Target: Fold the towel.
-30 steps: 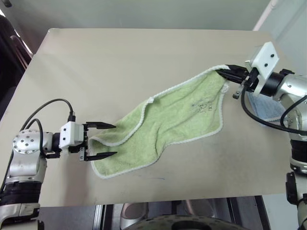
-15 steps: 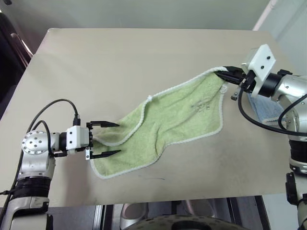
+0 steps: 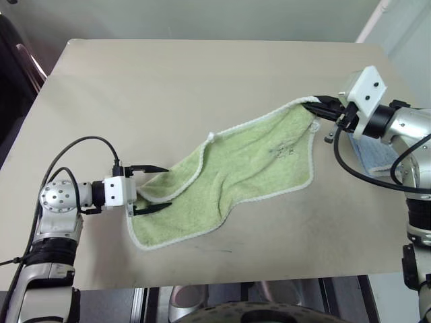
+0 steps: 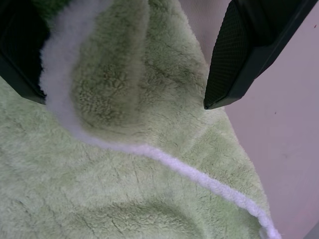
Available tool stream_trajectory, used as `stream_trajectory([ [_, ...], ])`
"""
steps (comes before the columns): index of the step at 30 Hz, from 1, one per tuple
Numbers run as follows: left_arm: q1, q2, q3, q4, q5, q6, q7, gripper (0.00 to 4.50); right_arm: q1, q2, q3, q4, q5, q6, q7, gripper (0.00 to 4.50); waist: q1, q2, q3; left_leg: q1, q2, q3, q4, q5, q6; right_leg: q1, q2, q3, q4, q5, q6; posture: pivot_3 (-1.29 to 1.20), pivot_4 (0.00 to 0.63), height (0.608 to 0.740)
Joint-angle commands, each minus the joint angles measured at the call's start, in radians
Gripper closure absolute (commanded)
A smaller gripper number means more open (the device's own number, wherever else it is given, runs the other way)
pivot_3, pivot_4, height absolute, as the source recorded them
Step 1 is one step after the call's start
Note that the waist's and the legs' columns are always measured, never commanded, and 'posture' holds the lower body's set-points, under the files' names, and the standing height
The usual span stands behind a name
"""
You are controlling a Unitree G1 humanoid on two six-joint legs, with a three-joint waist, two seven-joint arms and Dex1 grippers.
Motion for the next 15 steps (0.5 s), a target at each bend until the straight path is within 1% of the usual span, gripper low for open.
stream_trajectory([
  [1,-0.001,-0.001,-0.012,-0.037,-0.026,0.024,0.007,0.00,-0.003,-0.014,-0.024,-0.029,0.002,-0.018,-0.005,4.47,0.000,0.000,0.000,0.000,0.000,0.000,0.000,0.000,0.000,0.000,0.000,0.000,0.000,0.000,0.000,0.00,0.150,0.740],
  [6,0.012,0.013,-0.024,-0.064,-0.058,0.062,-0.026,0.00,0.004,-0.016,-0.025,-0.032,0.002,-0.020,-0.003,4.47,0.000,0.000,0.000,0.000,0.000,0.000,0.000,0.000,0.000,0.000,0.000,0.000,0.000,0.000,0.000,0.00,0.150,0.740],
  [7,0.011,0.015,-0.025,-0.064,-0.061,0.065,-0.033,0.17,0.003,-0.016,-0.024,-0.032,0.001,-0.020,-0.004,4.49,0.000,0.000,0.000,0.000,0.000,0.000,0.000,0.000,0.000,0.000,0.000,0.000,0.000,0.000,0.000,0.00,0.150,0.740],
  [9,0.006,0.016,-0.028,-0.061,-0.059,0.069,-0.036,0.60,0.002,-0.015,-0.023,-0.031,0.001,-0.020,-0.004,4.50,0.000,0.000,0.000,0.000,0.000,0.000,0.000,0.000,0.000,0.000,0.000,0.000,0.000,0.000,0.000,0.00,0.150,0.740],
  [12,-0.007,0.005,-0.028,-0.057,-0.054,0.071,-0.018,1.60,0.004,-0.016,-0.020,-0.029,-0.002,-0.025,-0.003,4.50,0.000,0.000,0.000,0.000,0.000,0.000,0.000,0.000,0.000,0.000,0.000,0.000,0.000,0.000,0.000,0.00,0.150,0.740],
  [15,-0.012,-0.001,-0.022,-0.064,-0.060,0.092,-0.003,2.69,0.008,-0.017,-0.020,-0.032,-0.003,-0.026,-0.002,4.50,0.000,0.000,0.000,0.000,0.000,0.000,0.000,0.000,0.000,0.000,0.000,0.000,0.000,0.000,0.000,0.00,0.150,0.740],
])
